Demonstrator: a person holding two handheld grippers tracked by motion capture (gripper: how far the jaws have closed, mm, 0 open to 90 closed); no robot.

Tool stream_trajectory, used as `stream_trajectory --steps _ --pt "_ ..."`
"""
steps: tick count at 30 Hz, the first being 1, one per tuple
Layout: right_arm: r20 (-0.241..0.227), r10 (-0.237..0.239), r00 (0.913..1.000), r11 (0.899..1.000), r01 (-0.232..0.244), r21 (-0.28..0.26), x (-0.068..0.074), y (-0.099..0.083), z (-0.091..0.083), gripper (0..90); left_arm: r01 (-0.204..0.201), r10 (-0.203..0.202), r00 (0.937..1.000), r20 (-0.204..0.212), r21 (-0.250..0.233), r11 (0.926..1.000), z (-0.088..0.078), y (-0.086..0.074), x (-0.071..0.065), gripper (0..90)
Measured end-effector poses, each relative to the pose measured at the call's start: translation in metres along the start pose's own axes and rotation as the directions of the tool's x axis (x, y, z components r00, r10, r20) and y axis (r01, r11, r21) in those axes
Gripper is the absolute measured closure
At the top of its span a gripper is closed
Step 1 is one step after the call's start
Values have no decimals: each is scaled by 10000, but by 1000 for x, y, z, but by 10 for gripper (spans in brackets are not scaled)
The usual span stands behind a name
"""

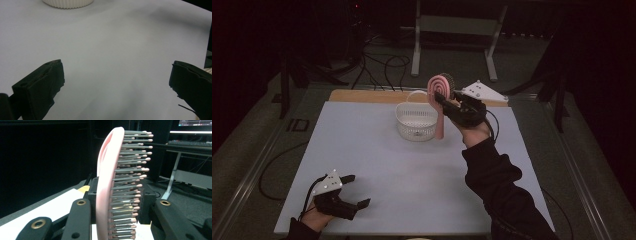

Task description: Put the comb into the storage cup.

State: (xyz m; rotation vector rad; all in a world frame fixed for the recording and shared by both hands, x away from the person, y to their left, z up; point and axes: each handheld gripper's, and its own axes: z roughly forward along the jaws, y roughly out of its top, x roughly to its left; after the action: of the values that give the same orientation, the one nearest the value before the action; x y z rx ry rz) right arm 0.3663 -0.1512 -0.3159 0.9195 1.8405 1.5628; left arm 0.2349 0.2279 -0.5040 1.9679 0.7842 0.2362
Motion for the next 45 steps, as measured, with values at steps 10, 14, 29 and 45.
stream_trajectory --steps 10,14,29,45 --pt "187 -228 9996 9996 231 -183 -5 8 15 645 1 -1 10000 -5 -8 10000 0 0 1 1" --pt "248 -328 9992 9992 333 -229 -8 10 22 645 -3 3 10000 6 -56 10000 -1 0 1 1" --pt "329 -567 9978 9971 583 -493 -17 16 44 645 -49 49 10000 10 -133 9999 -3 0 1 1" --pt "181 -827 9964 9956 834 -436 -21 1 76 645 25 -24 10000 86 -180 9998 -3 0 0 1"
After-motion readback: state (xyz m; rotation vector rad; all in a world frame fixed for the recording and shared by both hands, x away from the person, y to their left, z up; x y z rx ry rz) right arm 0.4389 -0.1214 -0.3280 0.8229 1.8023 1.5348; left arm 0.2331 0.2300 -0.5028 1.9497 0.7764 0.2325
